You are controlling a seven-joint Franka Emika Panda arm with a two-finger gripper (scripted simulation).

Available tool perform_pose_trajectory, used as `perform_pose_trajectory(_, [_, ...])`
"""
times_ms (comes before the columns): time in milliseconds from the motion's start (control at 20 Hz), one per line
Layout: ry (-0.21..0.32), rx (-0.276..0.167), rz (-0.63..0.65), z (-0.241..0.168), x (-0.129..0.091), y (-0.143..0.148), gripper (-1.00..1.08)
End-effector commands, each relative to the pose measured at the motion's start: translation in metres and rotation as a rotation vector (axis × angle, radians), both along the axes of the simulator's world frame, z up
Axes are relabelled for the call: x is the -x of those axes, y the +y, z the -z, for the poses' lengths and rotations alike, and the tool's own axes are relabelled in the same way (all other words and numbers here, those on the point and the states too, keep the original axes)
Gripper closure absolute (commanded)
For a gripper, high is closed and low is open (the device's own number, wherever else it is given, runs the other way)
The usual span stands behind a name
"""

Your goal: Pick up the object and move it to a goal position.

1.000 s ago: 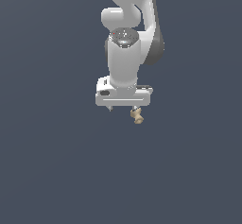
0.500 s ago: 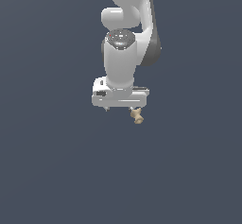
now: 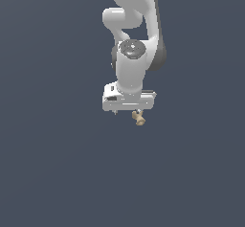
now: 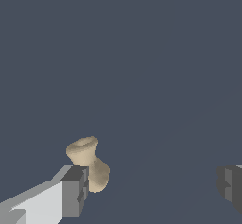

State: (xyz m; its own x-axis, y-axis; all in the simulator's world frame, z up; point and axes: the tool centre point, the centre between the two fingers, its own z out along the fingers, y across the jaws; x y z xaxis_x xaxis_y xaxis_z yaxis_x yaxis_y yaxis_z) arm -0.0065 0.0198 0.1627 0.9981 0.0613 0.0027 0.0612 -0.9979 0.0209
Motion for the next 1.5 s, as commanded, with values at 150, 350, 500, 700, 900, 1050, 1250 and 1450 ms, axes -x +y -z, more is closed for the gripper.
perform_pose_trajectory(150, [0.003, -0.008, -0.085, 0.034, 0.021, 0.033, -0.92])
perform_pose_trajectory(350, [0.004, -0.014, -0.138, 0.054, 0.036, 0.053, -0.92])
perform_pose_trajectory(500, [0.005, -0.017, -0.165, 0.064, 0.045, 0.063, -0.92])
perform_pose_trajectory(700, [0.006, -0.02, -0.185, 0.071, 0.051, 0.069, -0.92])
perform_pose_trajectory(900, [0.007, -0.02, -0.185, 0.071, 0.051, 0.07, -0.92])
perform_pose_trajectory(1050, [0.007, -0.02, -0.185, 0.076, 0.052, 0.069, -0.92])
perform_pose_trajectory(1250, [0.006, -0.02, -0.186, 0.092, 0.053, 0.07, -0.92])
perform_pose_trajectory(1450, [0.006, -0.02, -0.187, 0.111, 0.053, 0.07, -0.92])
